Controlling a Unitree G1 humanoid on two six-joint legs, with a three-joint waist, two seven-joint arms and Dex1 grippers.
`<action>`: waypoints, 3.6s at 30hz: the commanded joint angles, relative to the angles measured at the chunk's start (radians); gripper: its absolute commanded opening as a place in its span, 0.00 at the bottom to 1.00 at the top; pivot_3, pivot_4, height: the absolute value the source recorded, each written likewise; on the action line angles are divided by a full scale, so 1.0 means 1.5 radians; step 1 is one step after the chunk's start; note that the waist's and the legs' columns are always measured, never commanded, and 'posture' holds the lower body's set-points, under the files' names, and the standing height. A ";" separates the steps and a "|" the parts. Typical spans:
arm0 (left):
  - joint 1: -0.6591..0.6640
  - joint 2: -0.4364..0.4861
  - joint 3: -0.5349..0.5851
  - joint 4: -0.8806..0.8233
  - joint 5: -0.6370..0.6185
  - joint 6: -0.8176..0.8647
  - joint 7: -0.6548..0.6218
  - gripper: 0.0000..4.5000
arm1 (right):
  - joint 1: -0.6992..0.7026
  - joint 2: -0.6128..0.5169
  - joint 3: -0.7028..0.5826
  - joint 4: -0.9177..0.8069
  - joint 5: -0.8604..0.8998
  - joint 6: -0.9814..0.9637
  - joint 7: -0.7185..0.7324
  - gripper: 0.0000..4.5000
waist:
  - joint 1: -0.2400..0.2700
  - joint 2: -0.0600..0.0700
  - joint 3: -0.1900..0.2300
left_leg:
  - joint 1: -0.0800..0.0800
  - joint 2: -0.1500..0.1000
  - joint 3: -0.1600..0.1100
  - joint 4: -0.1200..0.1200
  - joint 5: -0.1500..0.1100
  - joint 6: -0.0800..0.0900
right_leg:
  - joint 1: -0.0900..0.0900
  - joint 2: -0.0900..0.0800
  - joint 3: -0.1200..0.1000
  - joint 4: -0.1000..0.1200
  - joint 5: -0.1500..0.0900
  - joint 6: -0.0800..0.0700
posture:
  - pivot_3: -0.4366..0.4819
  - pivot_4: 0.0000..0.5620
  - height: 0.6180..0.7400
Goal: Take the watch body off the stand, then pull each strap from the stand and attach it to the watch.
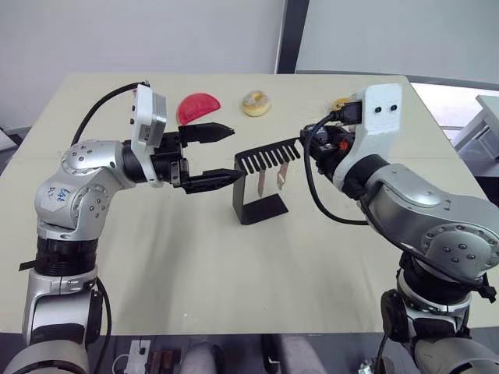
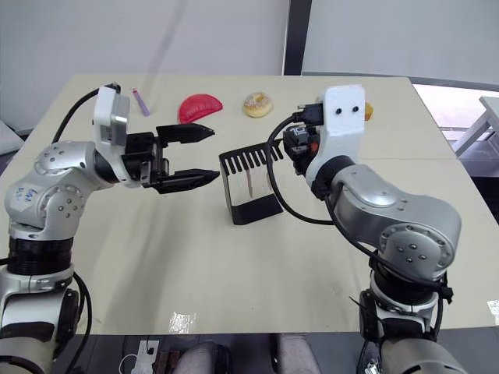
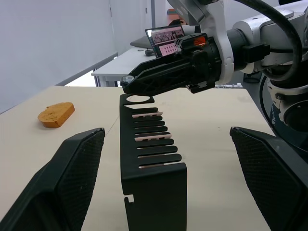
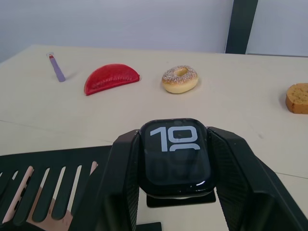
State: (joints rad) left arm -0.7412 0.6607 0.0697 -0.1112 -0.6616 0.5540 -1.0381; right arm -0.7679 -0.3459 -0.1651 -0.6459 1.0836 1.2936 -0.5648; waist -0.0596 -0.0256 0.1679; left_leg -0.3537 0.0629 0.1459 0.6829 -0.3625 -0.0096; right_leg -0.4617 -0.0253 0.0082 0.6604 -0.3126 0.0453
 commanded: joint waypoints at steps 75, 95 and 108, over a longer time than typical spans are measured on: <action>0.345 0.189 0.192 -0.026 -0.023 0.070 -0.064 1.00 | 0.862 -0.316 -0.500 0.141 -0.235 -0.405 0.954 0.99 | 0.018 0.001 0.001 | 0.012 -0.001 0.000 -0.004 0.000 0.001 | 0.013 0.001 0.001 -0.005 0.001 0.001 | 0.48 0.27 0.98; 0.391 0.063 0.098 -0.259 0.024 0.057 0.135 1.00 | 0.810 -0.273 -0.469 -0.034 -0.089 -0.361 0.894 0.99 | 0.021 0.000 0.000 | 0.013 -0.002 0.000 -0.010 0.000 0.000 | 0.013 0.000 0.001 -0.006 0.001 0.001 | 0.48 0.27 0.98; 0.310 -0.120 -0.073 -0.270 0.146 0.102 0.382 1.00 | 0.639 -0.331 -0.242 -0.185 0.036 -0.350 0.749 0.99 | 0.022 -0.001 0.000 | 0.013 -0.003 0.000 -0.008 0.002 0.000 | 0.013 0.001 0.002 -0.005 0.001 0.001 | 0.48 0.27 0.98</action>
State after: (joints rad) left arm -0.2662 0.4817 -0.0290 -0.5029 -0.4630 0.7220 -0.4814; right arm 0.1996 -0.8303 -0.5352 -0.9003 1.1230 0.7849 0.5885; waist -0.0270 -0.0272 0.1677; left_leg -0.3343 0.0589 0.1454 0.6708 -0.3599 -0.0102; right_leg -0.4424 -0.0245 0.0106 0.6532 -0.3112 0.0473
